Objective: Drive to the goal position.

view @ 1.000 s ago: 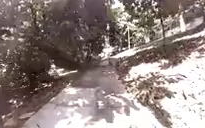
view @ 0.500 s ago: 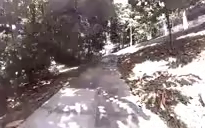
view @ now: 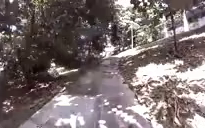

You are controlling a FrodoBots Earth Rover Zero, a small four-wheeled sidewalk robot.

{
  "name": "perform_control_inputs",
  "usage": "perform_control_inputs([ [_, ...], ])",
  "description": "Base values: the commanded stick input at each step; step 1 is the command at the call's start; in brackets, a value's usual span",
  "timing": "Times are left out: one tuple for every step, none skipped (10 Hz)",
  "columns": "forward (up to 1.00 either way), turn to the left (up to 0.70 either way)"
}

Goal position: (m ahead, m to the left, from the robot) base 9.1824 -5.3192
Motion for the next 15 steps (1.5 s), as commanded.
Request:
perform_control_inputs([
  [0.50, 0.00],
  [0.50, 0.00],
  [0.50, 0.00],
  [0.50, 0.00],
  [0.50, -0.05],
  [0.50, -0.47],
  [0.50, -0.50],
  [0.50, -0.46],
  [0.50, -0.27],
  [0.50, -0.09],
  [0.50, 0.00],
  [0.50, 0.00],
  [0.50, 0.00],
  [0.50, 0.00],
  [0.50, 0.00],
])
